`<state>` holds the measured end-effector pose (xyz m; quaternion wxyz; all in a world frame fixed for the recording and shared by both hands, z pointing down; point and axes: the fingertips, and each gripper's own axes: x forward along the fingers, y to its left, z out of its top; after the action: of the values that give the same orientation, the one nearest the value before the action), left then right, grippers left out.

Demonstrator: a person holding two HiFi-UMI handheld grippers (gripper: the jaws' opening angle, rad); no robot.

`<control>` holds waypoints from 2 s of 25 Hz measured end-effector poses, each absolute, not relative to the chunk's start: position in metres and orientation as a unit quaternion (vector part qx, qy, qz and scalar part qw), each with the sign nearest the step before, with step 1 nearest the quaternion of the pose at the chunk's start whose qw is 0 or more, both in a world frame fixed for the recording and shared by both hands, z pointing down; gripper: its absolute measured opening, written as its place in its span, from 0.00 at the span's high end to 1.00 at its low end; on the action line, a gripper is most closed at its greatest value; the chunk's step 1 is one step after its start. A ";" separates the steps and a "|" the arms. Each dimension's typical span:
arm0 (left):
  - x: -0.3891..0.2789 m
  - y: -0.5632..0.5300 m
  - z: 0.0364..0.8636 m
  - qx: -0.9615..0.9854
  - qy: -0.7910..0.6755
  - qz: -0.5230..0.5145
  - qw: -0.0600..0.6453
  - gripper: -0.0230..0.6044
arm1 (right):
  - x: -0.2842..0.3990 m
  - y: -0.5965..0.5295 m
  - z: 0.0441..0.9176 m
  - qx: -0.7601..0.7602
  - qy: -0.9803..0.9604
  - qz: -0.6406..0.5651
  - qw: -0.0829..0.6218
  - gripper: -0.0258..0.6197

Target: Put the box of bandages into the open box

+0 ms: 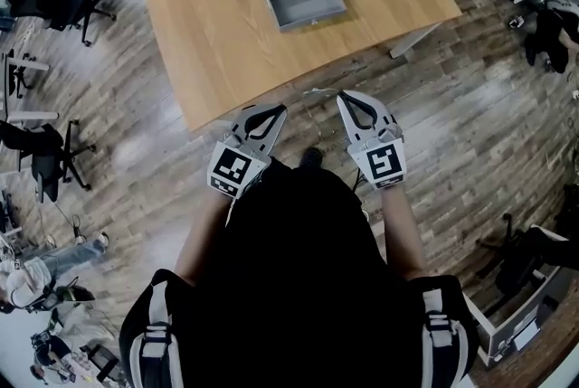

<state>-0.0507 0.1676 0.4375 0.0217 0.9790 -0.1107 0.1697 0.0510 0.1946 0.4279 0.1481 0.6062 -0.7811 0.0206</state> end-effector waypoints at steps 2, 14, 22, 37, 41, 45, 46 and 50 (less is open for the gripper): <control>-0.046 0.167 0.437 0.979 -0.113 0.169 0.019 0.93 | 0.056 0.193 0.429 0.603 -0.783 0.019 0.149 0.92; -0.005 0.161 0.440 0.981 -0.090 0.174 0.014 0.93 | 0.085 0.184 0.434 0.603 -0.783 0.025 0.150 0.92; 0.010 0.134 0.444 0.981 -0.080 0.174 0.014 0.93 | 0.101 0.163 0.435 0.610 -0.777 0.028 0.155 0.92; 0.040 0.045 0.456 0.981 -0.086 0.168 0.040 0.93 | 0.135 0.074 0.439 0.606 -0.776 0.028 0.171 0.92; 0.050 0.019 0.460 0.982 -0.086 0.164 0.045 0.93 | 0.140 0.054 0.446 0.606 -0.775 0.035 0.178 0.92; 0.066 -0.006 0.463 0.983 -0.083 0.155 0.051 0.93 | 0.151 0.036 0.452 0.604 -0.773 0.042 0.191 0.92; 0.069 -0.012 0.464 0.983 -0.083 0.152 0.053 0.93 | 0.154 0.031 0.453 0.604 -0.772 0.044 0.194 0.92; 0.076 -0.038 0.466 0.984 -0.081 0.147 0.057 0.93 | 0.162 0.006 0.453 0.604 -0.769 0.042 0.203 0.92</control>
<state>0.0762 -0.0380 0.4661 0.0566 0.9841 -0.0813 0.1471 0.1620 0.0062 0.4535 0.2034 0.6044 -0.7691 0.0420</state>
